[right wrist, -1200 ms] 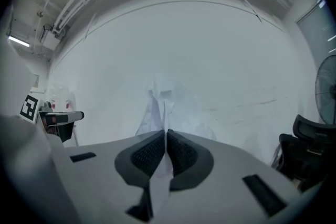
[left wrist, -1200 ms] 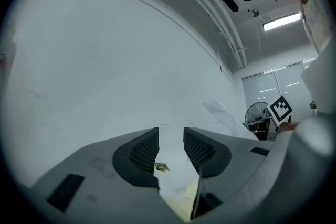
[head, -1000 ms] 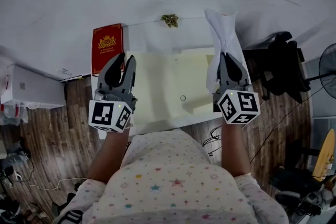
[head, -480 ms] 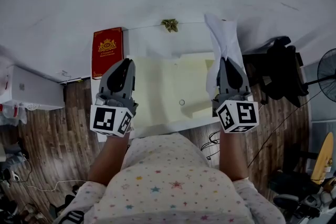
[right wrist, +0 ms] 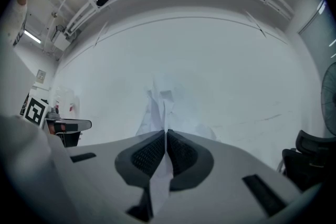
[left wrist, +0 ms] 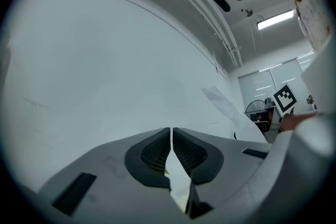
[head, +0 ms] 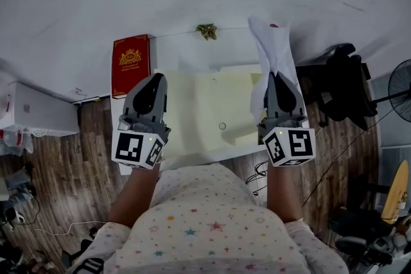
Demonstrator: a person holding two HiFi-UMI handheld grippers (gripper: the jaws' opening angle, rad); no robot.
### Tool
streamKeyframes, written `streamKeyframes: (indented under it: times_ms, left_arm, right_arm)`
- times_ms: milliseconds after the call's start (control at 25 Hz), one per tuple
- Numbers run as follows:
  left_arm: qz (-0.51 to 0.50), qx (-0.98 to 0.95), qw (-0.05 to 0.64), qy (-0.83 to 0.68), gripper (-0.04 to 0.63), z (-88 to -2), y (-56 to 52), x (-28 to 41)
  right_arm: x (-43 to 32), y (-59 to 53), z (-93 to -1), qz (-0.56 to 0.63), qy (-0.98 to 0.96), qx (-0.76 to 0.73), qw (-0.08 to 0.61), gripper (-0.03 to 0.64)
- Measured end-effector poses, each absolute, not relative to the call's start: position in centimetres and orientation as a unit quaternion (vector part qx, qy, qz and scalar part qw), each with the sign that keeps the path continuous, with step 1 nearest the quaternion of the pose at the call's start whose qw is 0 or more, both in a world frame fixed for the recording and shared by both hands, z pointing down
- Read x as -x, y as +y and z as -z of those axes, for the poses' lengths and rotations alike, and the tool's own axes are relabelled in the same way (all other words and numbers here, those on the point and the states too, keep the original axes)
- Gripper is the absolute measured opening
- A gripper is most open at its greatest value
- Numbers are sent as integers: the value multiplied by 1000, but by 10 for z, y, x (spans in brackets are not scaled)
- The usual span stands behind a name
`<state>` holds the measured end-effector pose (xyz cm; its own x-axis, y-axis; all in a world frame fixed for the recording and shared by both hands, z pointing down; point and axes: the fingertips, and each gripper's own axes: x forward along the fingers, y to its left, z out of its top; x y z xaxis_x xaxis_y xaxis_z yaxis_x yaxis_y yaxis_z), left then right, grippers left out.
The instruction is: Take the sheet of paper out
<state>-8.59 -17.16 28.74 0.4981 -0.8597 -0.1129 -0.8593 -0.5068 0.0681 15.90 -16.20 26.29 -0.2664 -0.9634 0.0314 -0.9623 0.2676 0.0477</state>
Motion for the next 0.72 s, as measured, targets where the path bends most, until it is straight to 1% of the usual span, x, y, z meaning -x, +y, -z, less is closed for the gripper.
streamKeyframes:
  times_ms: [720]
  left_arm:
    - [66, -869, 7, -491, 25, -290, -174, 81]
  right_arm:
    - [-163, -163, -264, 3, -791, -611, 23, 12]
